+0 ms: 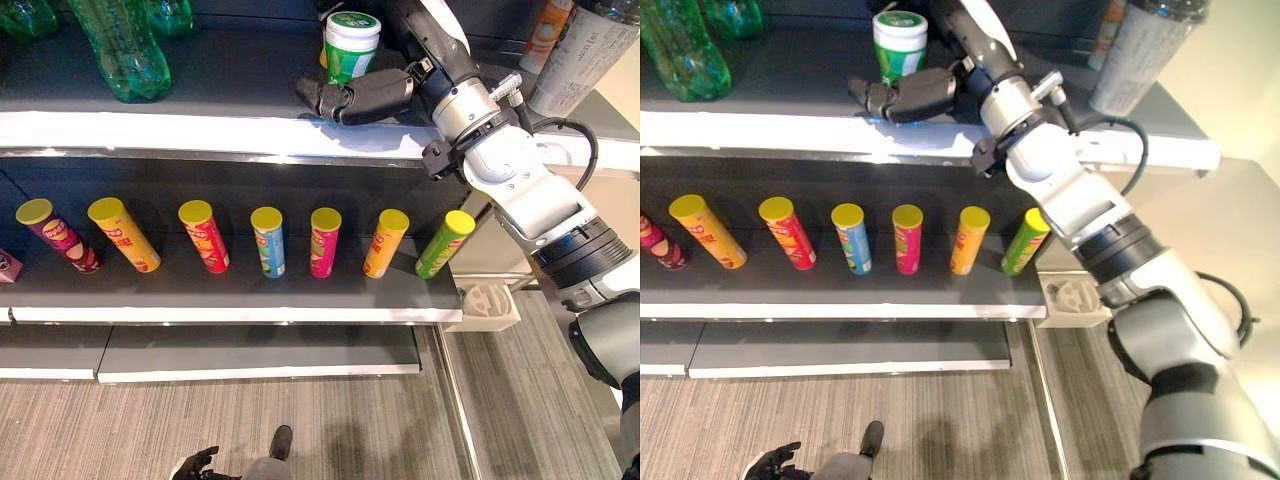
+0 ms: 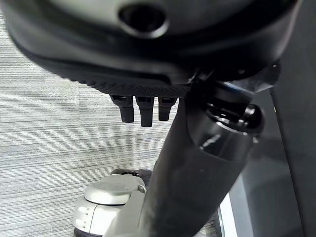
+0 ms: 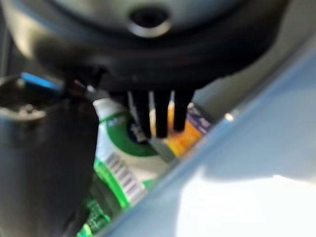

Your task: Put the goods on the table back onto the shelves and tidy them up.

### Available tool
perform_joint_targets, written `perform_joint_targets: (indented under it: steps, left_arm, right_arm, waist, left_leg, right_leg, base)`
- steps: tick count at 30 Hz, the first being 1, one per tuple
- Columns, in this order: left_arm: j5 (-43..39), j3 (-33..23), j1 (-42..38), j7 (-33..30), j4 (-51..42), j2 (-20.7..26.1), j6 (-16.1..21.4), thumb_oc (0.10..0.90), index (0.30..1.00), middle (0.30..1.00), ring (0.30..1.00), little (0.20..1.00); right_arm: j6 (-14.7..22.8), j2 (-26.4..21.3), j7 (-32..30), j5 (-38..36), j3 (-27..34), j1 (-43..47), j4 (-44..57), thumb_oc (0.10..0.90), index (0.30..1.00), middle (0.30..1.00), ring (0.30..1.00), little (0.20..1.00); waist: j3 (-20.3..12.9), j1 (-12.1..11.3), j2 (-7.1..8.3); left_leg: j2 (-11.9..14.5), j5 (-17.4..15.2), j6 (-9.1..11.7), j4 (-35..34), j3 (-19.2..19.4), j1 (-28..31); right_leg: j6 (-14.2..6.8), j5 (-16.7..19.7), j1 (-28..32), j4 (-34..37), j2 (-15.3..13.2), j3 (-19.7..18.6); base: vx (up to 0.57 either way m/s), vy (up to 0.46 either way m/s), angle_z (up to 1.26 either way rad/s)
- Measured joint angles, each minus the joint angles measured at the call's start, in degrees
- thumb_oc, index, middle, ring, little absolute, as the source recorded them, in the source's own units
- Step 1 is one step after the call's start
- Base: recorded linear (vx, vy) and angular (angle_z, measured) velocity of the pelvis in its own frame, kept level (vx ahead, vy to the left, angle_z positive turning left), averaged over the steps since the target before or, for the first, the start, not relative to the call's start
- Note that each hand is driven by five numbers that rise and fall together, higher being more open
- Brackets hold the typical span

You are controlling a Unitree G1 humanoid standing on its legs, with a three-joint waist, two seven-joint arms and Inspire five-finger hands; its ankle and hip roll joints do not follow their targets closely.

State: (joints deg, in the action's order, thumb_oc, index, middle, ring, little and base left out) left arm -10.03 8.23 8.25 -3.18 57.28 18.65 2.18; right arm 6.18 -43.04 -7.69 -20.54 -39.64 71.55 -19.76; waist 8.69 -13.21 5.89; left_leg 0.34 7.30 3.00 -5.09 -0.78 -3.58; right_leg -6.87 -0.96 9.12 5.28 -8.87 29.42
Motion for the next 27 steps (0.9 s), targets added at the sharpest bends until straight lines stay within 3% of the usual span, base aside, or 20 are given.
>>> perform_joint_targets:
  steps: [9, 13, 17, 21, 25, 27]
  left_arm:
    - [0.0, 0.0, 0.0, 0.0, -0.1, 0.1, 0.0, 0.8, 0.9, 0.9, 0.9, 0.9]
    - [0.1, 0.0, 0.2, 0.0, -0.1, 0.2, -0.1, 0.8, 0.9, 0.9, 0.9, 0.9]
    - [0.2, -0.6, 0.2, 0.0, -0.5, 0.2, -0.1, 0.8, 0.9, 0.9, 0.9, 0.9]
    - [1.2, -0.8, 0.4, 0.0, -0.6, 0.3, -0.1, 0.8, 0.9, 0.9, 0.9, 0.9]
    - [1.3, -1.9, 0.6, 0.0, -1.1, 0.4, -0.1, 0.8, 0.9, 0.9, 0.9, 0.9]
    - [1.2, -2.1, 0.7, 0.1, -1.0, 0.5, -0.2, 0.8, 0.9, 0.9, 0.9, 0.9]
  right_arm:
    - [-0.1, 0.8, -0.2, 0.0, 0.4, -0.1, 0.5, 0.8, 0.9, 0.9, 0.9, 0.9]
    - [0.2, -0.9, -2.0, -0.4, 7.3, -2.8, 10.0, 0.8, 0.9, 0.9, 0.9, 0.9]
    - [3.6, -8.3, -3.4, -2.5, 14.7, -4.1, 19.6, 0.8, 0.9, 0.9, 0.9, 0.9]
    - [7.1, -9.7, -6.4, -2.6, 22.2, -6.2, 21.5, 0.8, 0.9, 0.9, 0.9, 0.9]
    - [10.4, -12.1, -7.3, -7.5, 32.5, -17.9, 27.3, 0.8, 0.9, 0.9, 0.9, 0.9]
    - [11.2, -12.1, -6.0, -11.0, 33.9, -22.2, 29.3, 0.8, 0.9, 0.9, 0.9, 0.9]
  waist:
    - [0.0, 0.3, 0.05]
    - [0.2, 1.5, 0.3]
    - [0.2, 3.1, 0.32]
    - [0.2, 4.7, 0.34]
    - [-0.4, 7.5, 1.18]
    - [-0.4, 8.5, 1.24]
  left_leg:
    - [0.1, 0.0, 0.0, 0.0, 0.1, 0.2]
    - [0.0, 0.0, 0.0, 0.0, 0.2, 0.2]
    - [0.1, -0.1, -0.1, 0.0, 1.1, 0.8]
    - [0.5, -0.2, -0.3, -0.1, 2.3, 1.7]
    - [1.0, -0.5, -0.5, -0.1, 4.5, 2.8]
    - [1.1, -0.5, -0.5, -0.1, 5.1, 3.1]
  right_leg:
    - [0.0, 0.0, 0.2, 0.0, 0.0, -0.1]
    - [0.0, 0.0, 0.1, 0.0, -0.1, -0.1]
    - [0.1, 0.3, 0.2, 0.0, -0.1, -1.3]
    - [0.2, 0.7, 0.3, 0.0, 0.0, -3.0]
    - [0.3, 1.0, 0.3, 0.0, 0.0, -4.9]
    - [0.3, 1.3, 0.1, 0.0, 0.0, -5.8]
  base:
    - [0.0, 0.0, 0.0]
    - [0.0, 0.006, -0.01]
    - [0.0, 0.019, -0.1]
    - [0.01, 0.01, -0.23]
    - [0.0, 0.007, -0.25]
    - [-0.01, -0.001, -0.22]
